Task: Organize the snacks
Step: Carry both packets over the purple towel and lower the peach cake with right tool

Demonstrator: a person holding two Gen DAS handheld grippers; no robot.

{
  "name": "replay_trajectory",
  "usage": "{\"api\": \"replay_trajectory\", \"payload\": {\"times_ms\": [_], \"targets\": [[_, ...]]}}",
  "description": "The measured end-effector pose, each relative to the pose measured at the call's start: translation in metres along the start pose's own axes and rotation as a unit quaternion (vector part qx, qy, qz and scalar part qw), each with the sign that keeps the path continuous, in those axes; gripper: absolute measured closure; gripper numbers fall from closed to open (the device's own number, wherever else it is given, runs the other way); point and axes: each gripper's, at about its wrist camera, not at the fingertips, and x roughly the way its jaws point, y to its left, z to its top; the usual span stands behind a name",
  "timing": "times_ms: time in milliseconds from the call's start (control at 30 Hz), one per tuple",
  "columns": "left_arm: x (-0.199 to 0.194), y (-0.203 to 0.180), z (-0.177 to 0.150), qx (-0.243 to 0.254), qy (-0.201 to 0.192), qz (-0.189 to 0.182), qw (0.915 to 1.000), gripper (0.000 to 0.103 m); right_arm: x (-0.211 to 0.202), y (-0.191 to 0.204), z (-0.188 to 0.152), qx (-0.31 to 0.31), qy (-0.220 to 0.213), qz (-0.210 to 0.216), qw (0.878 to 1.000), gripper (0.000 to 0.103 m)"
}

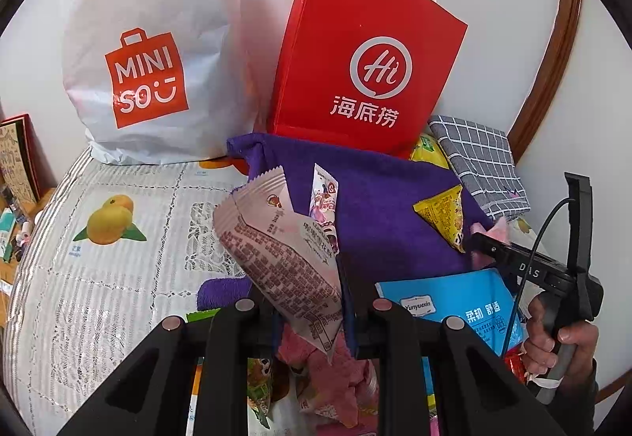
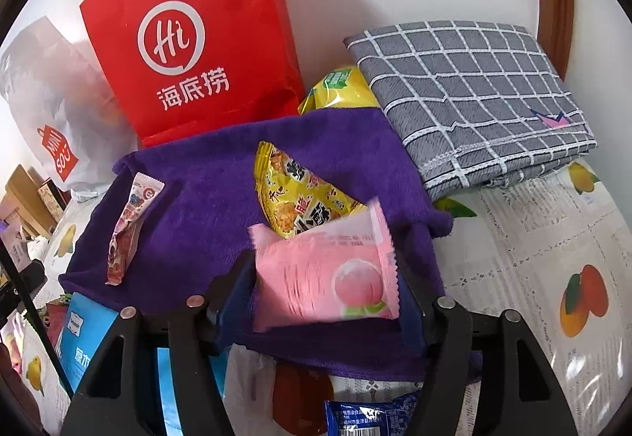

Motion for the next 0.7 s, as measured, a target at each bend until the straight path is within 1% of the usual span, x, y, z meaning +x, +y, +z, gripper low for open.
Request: {"api": "replay_trajectory", "payload": {"times_ms": [67, 100, 167, 267, 333, 400, 433, 500, 600, 633, 700], "targets": [[-0.001, 0.001, 0.001, -0.004, 0.001, -0.007, 1.0, 0.081, -0.006, 0.0, 0.0, 0.003, -0.007, 0.004, 1.0, 0.03], [-0.001, 0.0, 0.001, -0.004, 0.001, -0.009, 0.9999, 0.081, -0.01, 0.0, -0.001, 0.002, -0.016, 0.01, 1.0, 0.026], [0.001, -0.005, 0.003, 0.005, 0.002, -0.007, 1.0, 0.081, -0.015, 0.002, -0.001, -0.003, -0.031, 0.013, 0.999, 0.022], [0.008, -0.014, 0.007, 0.017, 0.009, 0.006, 0.9998, 0.081, -0.018, 0.003, -0.001, -0.005, -0.034, 0.007, 0.999, 0.022], [0.012, -0.017, 0.01, 0.015, 0.018, 0.005, 0.9997, 0.081, -0.019, 0.001, -0.001, 0.001, -0.03, 0.012, 0.999, 0.022], [0.019, -0.021, 0.014, 0.015, 0.028, 0.017, 0.9994, 0.081, -0.02, 0.001, -0.001, 0.005, -0.027, 0.011, 1.0, 0.022], [0.024, -0.024, 0.017, 0.017, 0.033, 0.03, 0.9989, 0.081, -0.022, 0.002, -0.002, 0.002, -0.03, 0.003, 1.0, 0.022], [0.033, -0.024, 0.022, 0.015, 0.038, 0.033, 0.9986, 0.081, -0.028, 0.008, -0.003, -0.014, -0.043, -0.004, 0.999, 0.022], [0.048, -0.024, 0.029, 0.011, 0.065, 0.026, 0.9975, 0.081, -0.033, 0.016, -0.005, -0.031, -0.05, -0.005, 0.998, 0.022], [0.056, -0.026, 0.03, 0.014, 0.084, 0.027, 0.996, 0.081, -0.033, 0.017, -0.005, -0.034, -0.05, -0.005, 0.998, 0.022], [0.063, -0.029, 0.031, 0.016, 0.094, 0.032, 0.9949, 0.081, -0.032, 0.019, -0.005, -0.039, -0.047, -0.004, 0.998, 0.022]]}}
